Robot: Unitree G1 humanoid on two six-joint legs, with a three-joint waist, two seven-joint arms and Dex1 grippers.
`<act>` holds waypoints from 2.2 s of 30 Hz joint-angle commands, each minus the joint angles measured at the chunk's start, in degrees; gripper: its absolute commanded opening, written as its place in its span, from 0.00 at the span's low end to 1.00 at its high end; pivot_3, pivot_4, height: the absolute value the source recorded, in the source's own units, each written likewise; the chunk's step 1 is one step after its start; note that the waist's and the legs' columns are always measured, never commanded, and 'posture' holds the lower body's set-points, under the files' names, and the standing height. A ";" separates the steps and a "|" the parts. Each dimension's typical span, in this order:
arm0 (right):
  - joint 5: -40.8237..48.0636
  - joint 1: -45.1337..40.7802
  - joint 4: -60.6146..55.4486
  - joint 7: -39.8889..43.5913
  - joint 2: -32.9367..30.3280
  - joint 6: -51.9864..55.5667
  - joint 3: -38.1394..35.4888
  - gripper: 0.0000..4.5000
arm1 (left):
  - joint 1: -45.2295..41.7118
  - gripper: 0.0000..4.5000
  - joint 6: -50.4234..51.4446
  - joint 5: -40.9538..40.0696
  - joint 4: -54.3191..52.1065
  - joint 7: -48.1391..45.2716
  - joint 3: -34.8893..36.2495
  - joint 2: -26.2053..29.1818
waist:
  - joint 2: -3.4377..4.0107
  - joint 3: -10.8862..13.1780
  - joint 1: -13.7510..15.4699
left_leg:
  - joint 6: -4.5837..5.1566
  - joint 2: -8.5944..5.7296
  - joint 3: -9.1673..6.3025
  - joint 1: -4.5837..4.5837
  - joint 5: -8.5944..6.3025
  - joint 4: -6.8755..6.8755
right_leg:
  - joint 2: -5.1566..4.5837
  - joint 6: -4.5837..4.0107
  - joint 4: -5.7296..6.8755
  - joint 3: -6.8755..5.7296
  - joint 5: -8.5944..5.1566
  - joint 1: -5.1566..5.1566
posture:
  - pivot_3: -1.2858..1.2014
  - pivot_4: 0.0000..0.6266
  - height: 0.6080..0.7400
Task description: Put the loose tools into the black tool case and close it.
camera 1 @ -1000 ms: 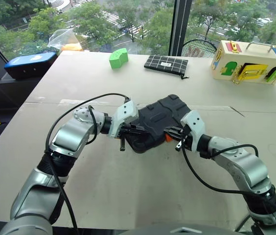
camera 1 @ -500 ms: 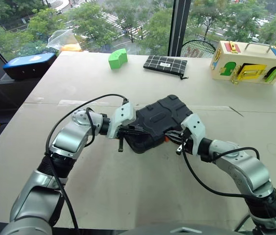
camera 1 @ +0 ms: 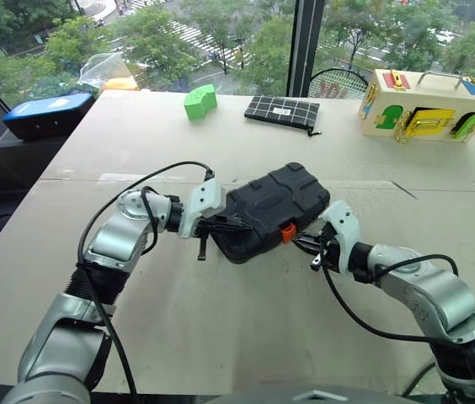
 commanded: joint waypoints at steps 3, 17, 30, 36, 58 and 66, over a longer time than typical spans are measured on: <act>4.66 -4.14 -4.84 -0.01 0.18 2.45 -3.54 0.02 | 2.21 0.00 3.80 3.68 1.73 1.87 -2.48 0.33 | 0.00 0.00 -0.01 | 0.00 0.00 0.00 0.00 0.00 0.00 | 0.00 0.00 0.00 0.00 0.00 0.00 | 0.52 0.24 1.00; -2.99 -17.43 6.67 6.40 -12.19 4.67 10.97 0.02 | 3.03 0.00 6.22 3.21 -2.00 3.18 -2.12 0.41 | 0.11 0.06 0.13 | 0.00 -0.01 0.01 -0.05 0.00 -0.08 | -0.06 -0.02 -0.14 -0.03 -0.01 -0.03 | 0.52 0.24 1.00; -8.76 -26.83 11.51 13.97 -15.01 3.90 21.12 0.02 | 3.50 0.00 10.69 2.26 -6.52 5.05 -2.16 0.18 | 0.10 0.04 -0.01 | 0.00 -0.01 0.07 0.00 0.00 -0.08 | -0.08 -0.03 -0.16 0.00 0.00 -0.03 | 0.52 0.24 1.00; -9.36 -26.75 10.00 18.09 -18.31 3.84 21.92 0.02 | 4.43 0.00 10.32 2.29 -6.49 5.39 -1.84 0.20 | 0.07 0.03 0.33 | 0.00 -0.01 0.09 -0.03 -0.01 -0.11 | -0.13 -0.03 -0.23 -0.02 -0.01 -0.03 | 0.52 0.24 1.00; 1.78 -5.66 -2.66 5.85 -8.11 10.37 1.20 0.02 | 5.34 0.00 8.55 2.62 -4.75 4.20 -1.92 -0.08 | 0.13 0.10 0.18 | 0.00 -0.03 0.13 -0.10 -0.01 -0.14 | -0.20 -0.02 -0.31 -0.01 0.00 -0.05 | 0.52 0.24 1.00; -1.21 -2.92 4.74 -1.63 1.53 4.35 1.31 0.02 | 4.38 0.00 7.11 3.37 -2.38 2.30 -2.27 0.07 | 0.16 0.13 0.01 | 0.00 -0.01 0.07 -0.08 -0.01 -0.20 | -0.11 -0.02 -0.31 -0.04 -0.01 -0.06 | 0.52 0.24 1.00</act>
